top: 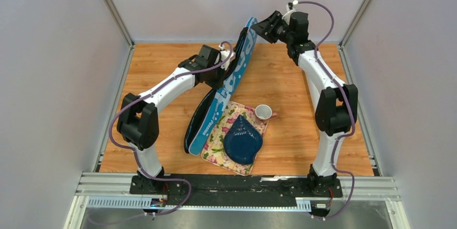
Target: Pack up the badminton gear
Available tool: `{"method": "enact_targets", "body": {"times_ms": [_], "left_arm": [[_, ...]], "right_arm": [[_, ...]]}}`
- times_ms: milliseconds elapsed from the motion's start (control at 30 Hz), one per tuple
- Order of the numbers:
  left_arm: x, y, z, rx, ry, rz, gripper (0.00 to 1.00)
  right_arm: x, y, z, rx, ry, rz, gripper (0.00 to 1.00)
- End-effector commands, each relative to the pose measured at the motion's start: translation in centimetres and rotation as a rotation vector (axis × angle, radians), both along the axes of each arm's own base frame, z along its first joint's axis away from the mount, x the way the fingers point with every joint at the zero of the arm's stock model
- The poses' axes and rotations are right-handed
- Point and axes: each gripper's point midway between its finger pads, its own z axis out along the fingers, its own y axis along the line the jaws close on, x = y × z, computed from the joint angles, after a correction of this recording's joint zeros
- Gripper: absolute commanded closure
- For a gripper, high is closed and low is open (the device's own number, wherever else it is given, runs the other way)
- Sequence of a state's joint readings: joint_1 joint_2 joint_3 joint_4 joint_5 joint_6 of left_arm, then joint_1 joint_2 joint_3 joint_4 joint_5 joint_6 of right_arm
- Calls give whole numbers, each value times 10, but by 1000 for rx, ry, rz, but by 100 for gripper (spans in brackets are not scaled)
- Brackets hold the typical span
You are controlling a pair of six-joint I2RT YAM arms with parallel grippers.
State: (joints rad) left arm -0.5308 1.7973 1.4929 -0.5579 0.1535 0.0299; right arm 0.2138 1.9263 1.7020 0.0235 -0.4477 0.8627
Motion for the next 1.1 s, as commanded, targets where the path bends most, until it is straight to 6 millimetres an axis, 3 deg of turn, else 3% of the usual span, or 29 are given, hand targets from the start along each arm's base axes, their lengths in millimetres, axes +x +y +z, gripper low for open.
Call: {"method": "enact_targets", "body": {"times_ms": [0,133,433,633,900,1067], "left_arm": [[5,-3,31,-17,-90,-19,100],[4,-2,31,-8,-86,-24,100],[4,-5,29,-17,-74,-32,100],[6,-2,32,4,-88,-25,100],[13,3,54,63,-160,-98,100],[6,-5,48,26,-125,-122,100]], "right_arm": [[18,21,-24,-5,52,92,55],[32,23,-32,-6,44,86,62],[35,25,-37,11,27,92,69],[30,19,-31,-1,4,68,55],[15,15,-13,18,-34,82,52],[15,3,-9,109,-34,59,50]]}}
